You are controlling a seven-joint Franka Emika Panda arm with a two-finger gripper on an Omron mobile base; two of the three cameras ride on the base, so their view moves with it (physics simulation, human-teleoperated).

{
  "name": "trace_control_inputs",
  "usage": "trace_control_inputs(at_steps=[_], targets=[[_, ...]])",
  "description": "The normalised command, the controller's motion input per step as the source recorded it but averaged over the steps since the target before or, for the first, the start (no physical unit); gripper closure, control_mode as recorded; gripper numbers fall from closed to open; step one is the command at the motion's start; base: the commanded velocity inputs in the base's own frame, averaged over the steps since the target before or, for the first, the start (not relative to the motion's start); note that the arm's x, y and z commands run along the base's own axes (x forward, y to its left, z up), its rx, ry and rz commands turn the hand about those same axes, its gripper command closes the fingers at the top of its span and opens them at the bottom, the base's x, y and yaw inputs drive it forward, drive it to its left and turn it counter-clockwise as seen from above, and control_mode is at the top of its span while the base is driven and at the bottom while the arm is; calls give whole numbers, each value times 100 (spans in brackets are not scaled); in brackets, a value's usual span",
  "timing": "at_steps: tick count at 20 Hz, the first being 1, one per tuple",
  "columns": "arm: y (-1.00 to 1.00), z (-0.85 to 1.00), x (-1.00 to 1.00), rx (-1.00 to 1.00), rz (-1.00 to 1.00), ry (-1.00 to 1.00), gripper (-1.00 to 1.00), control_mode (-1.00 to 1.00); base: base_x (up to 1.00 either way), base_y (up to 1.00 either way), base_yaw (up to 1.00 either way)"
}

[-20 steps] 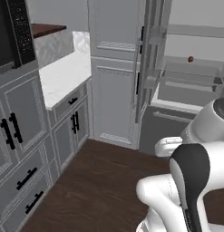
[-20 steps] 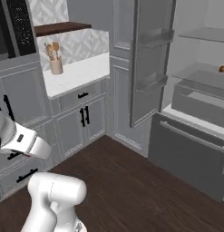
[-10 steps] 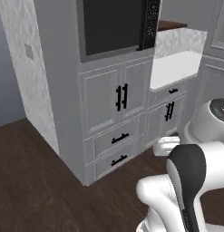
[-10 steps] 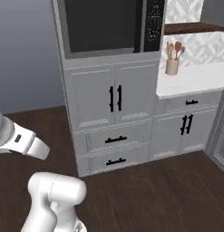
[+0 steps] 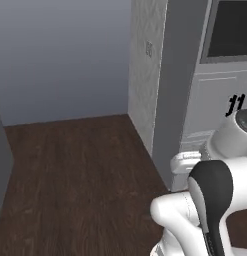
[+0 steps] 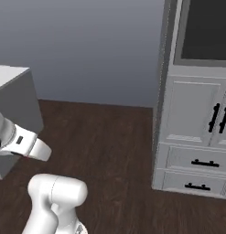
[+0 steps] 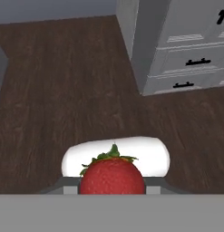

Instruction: Take the strawberry from the fridge and place it on top of the pancake, located on the dining counter.

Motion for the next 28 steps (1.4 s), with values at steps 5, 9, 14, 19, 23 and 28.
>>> trace_control_inputs(at_steps=[5, 9, 14, 19, 23, 28], targets=[[0, 0, 0, 0, 0, 0, 100, 100, 66, 76, 5], [0, 0, 0, 0, 0, 0, 100, 100, 100, 43, 0], [0, 0, 0, 0, 0, 0, 100, 100, 100, 45, 0], [0, 0, 0, 0, 0, 0, 100, 100, 100, 62, 5], [0, 0, 0, 0, 0, 0, 100, 100, 100, 74, 12], [0, 0, 0, 0, 0, 0, 100, 100, 100, 40, 11]])
